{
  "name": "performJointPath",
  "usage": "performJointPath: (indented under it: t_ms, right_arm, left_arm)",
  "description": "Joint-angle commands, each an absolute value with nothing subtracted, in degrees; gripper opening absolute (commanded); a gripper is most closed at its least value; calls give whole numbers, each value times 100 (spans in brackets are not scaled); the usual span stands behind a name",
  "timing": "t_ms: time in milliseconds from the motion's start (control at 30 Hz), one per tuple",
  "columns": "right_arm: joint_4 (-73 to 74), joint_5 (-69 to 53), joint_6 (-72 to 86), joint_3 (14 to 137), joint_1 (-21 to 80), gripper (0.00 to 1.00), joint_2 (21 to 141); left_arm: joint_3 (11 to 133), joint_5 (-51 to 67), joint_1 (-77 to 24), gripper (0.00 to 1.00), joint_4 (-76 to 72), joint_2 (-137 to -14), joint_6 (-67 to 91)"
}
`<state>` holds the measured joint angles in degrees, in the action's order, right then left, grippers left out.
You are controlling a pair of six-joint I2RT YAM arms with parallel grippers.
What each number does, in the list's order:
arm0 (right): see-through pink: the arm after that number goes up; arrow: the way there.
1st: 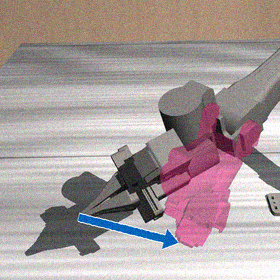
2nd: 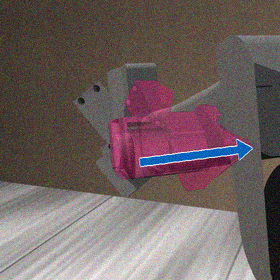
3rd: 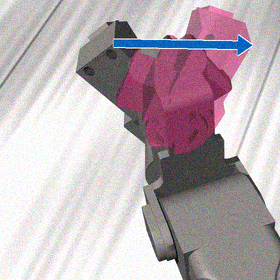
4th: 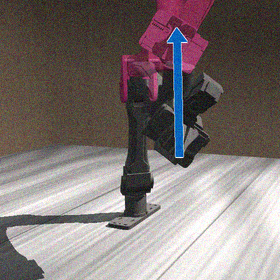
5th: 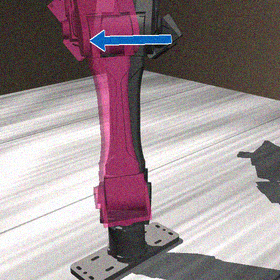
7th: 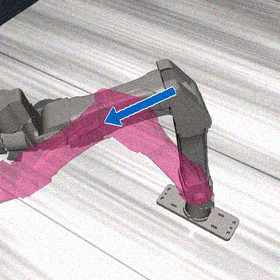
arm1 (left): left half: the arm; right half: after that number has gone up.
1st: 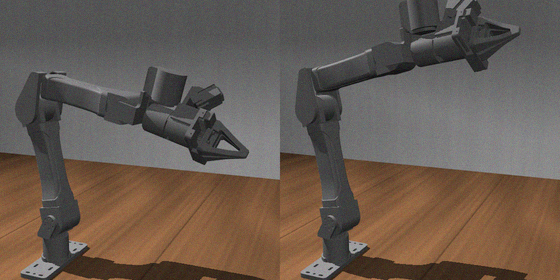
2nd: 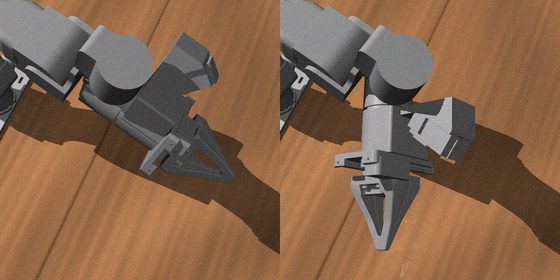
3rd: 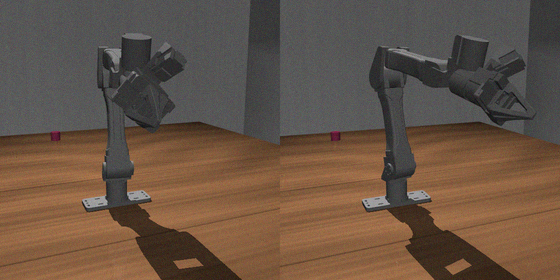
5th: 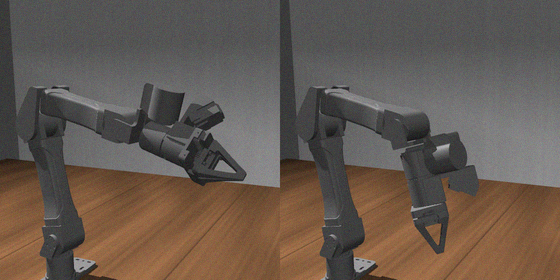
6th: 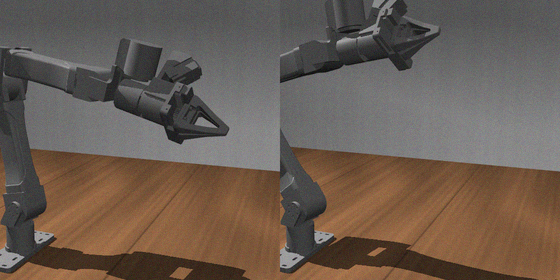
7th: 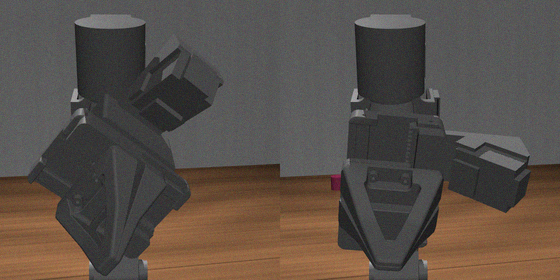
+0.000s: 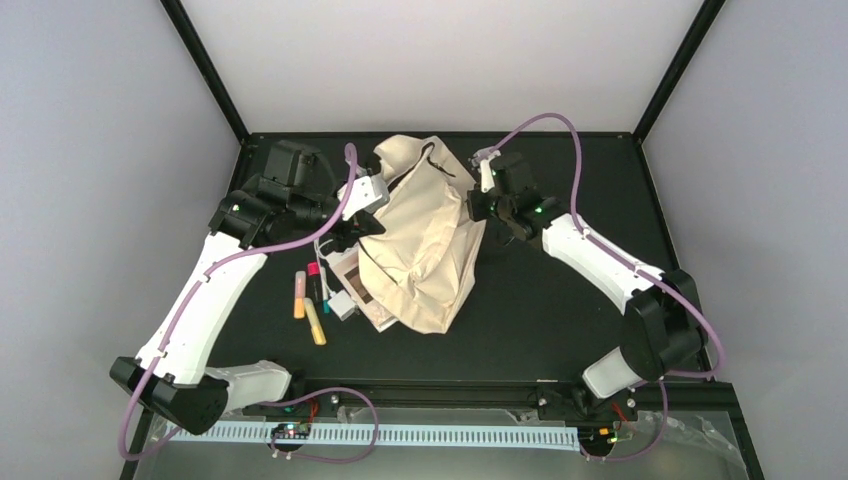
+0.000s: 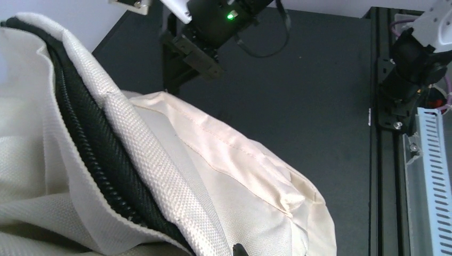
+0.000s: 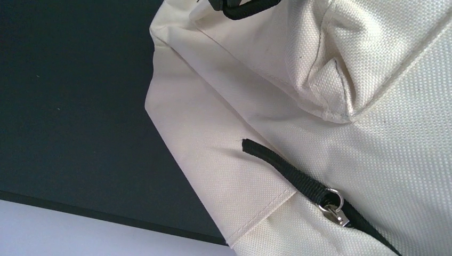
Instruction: Pack the student bag
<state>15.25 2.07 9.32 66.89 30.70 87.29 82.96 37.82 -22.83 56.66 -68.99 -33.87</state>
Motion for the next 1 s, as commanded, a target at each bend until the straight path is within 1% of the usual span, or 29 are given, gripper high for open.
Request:
performJointPath:
  t_ms: [0, 167, 300, 367, 500, 633, 767, 867, 967]
  right_arm:
    - [1632, 702, 854, 6869, 2689, 1, 9035]
    - [1648, 498, 793, 7223, 2550, 1, 8985]
    - [996, -735, 448, 7065, 2676, 1, 8744]
    - [913, -1040, 421, 7090, 2758, 1, 8781]
    - [959, -801, 519, 7185, 2680, 1, 9035]
    - [839, -831, 810, 7254, 2333, 1, 9394]
    - [916, -740, 927, 7484, 2117, 1, 9553]
    - [994, -801, 960, 7536, 1917, 1, 9470]
    - [1160, -792, 869, 7531, 1728, 1, 9430]
  left_arm:
    - [8737, 4647, -2276, 2, 6286, -6687, -3659]
    - [8824, 4881, -2385, 2, 6468, -6709, -3768]
    - [8694, 5042, -2584, 1, 6038, -6756, -3345]
    - [8692, 5161, -2660, 2, 5865, -6872, -3203]
    - [8950, 5727, -2818, 2, 6088, -7001, -3167]
    - [9033, 5949, -3108, 2, 6240, -6815, -3220]
    - [9346, 6600, -3142, 2, 7119, -6840, -3889]
    - [9364, 6550, -3083, 2, 7463, -6680, -4182]
    - [9364, 6391, -3041, 1, 7445, -6632, -4058]
